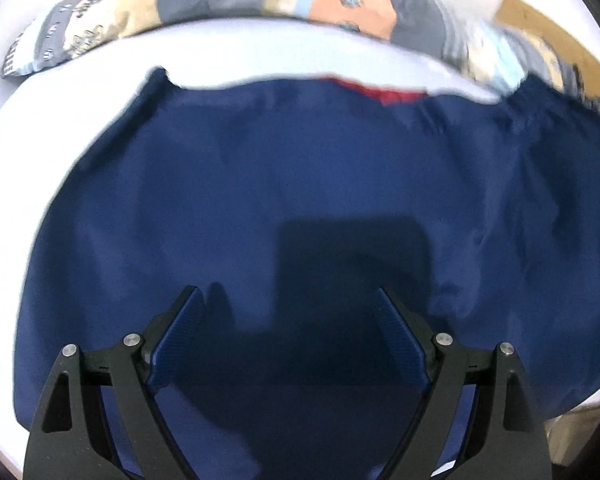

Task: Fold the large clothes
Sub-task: 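Fold the lifted side over the garment with the right tool, then open it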

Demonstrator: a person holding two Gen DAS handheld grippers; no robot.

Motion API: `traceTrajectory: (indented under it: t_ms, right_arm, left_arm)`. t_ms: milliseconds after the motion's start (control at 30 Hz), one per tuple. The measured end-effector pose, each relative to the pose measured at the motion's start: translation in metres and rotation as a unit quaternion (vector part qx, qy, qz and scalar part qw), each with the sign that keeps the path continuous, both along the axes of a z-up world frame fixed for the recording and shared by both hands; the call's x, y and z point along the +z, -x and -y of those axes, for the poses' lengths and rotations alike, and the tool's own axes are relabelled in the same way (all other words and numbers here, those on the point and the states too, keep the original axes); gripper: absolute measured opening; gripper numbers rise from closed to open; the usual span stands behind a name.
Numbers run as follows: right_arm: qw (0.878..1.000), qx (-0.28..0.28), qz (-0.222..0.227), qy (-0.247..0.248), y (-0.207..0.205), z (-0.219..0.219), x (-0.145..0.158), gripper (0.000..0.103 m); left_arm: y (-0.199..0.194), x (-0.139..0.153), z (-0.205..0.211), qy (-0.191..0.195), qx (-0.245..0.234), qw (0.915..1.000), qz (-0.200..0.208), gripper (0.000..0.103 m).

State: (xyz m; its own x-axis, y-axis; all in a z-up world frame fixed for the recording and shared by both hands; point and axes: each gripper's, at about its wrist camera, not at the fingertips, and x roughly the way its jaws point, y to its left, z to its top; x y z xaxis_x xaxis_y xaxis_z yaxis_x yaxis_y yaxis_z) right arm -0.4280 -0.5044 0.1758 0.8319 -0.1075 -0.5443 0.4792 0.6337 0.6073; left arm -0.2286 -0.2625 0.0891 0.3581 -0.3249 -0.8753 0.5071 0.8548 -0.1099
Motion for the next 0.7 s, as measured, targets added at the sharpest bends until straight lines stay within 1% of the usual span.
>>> traceTrajectory:
  t_ms: [67, 233, 533, 667, 700]
  right_arm:
    - [1.000, 0.005, -0.005, 0.011, -0.005, -0.008, 0.004, 0.021]
    - [1.000, 0.011, -0.010, 0.015, -0.017, -0.021, 0.010, 0.021]
    - [0.999, 0.019, -0.025, 0.025, -0.042, -0.050, 0.022, 0.022]
    - [0.998, 0.032, -0.037, 0.038, -0.061, -0.075, 0.031, 0.022]
    - [0.998, 0.038, -0.039, 0.043, -0.068, -0.083, 0.033, 0.022]
  left_arm:
    - [-0.003, 0.010, -0.009, 0.008, 0.012, 0.9997, 0.018, 0.087]
    - [-0.018, 0.026, -0.035, 0.011, 0.043, 0.9973, 0.059, 0.087]
    - [-0.044, 0.044, -0.094, 0.036, 0.093, 0.9920, 0.077, 0.087]
    - [-0.055, 0.054, -0.121, 0.053, 0.117, 0.9884, 0.081, 0.087]
    - [-0.059, 0.057, -0.132, 0.058, 0.128, 0.9864, 0.085, 0.087]
